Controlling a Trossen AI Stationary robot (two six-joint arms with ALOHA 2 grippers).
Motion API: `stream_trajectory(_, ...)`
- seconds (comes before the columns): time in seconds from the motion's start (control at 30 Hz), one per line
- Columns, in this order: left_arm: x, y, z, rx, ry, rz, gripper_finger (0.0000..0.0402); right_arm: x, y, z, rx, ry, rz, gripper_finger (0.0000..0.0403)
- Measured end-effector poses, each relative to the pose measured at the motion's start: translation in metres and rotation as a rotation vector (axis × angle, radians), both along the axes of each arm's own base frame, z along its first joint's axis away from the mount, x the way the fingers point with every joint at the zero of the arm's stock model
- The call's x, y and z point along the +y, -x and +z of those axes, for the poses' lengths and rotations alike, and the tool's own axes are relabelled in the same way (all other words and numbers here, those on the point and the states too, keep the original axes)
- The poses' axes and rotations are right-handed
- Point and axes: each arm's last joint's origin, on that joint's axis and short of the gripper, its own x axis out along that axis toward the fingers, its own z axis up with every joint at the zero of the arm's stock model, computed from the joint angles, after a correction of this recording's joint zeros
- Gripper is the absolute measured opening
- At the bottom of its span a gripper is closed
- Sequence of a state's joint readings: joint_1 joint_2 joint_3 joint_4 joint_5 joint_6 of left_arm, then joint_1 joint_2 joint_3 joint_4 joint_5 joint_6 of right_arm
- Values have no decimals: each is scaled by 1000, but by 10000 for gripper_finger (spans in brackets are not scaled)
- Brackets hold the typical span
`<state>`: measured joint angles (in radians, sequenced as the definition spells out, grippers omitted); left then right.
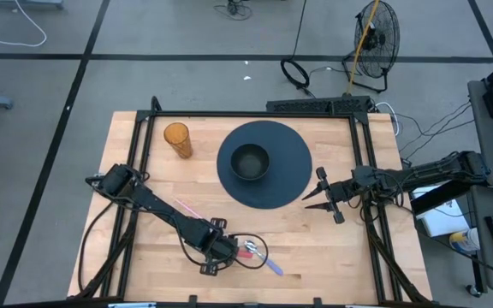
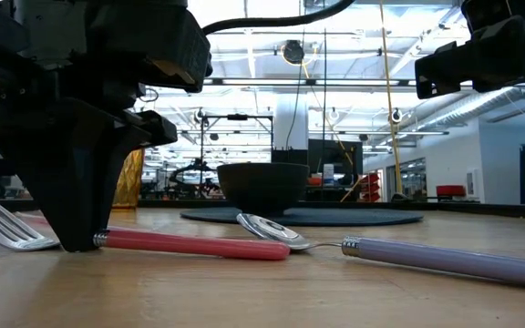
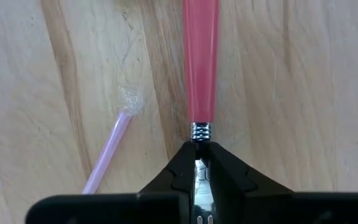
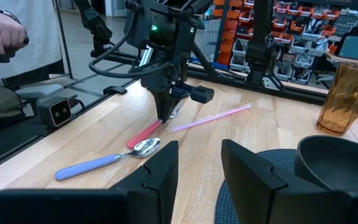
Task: Pick & Place Utensil
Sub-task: Put the fork into the bowl
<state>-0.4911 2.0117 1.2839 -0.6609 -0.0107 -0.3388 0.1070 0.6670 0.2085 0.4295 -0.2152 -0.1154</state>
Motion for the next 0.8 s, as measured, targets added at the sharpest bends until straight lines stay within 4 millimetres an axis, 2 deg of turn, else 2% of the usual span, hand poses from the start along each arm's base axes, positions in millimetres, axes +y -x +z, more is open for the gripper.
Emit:
stream_trajectory(0.2, -3, -5, 7, -22, 1, -31, 12, 0, 0, 0, 0, 0, 0, 116)
stream_trajectory(0.47, -3, -5, 7, -35, -20, -30, 22, 0, 0, 0, 0, 0, 0, 116)
stream_trajectory(0.8, -3, -7, 8, -57, -38, -39, 13, 0, 0, 0, 0, 0, 0, 116)
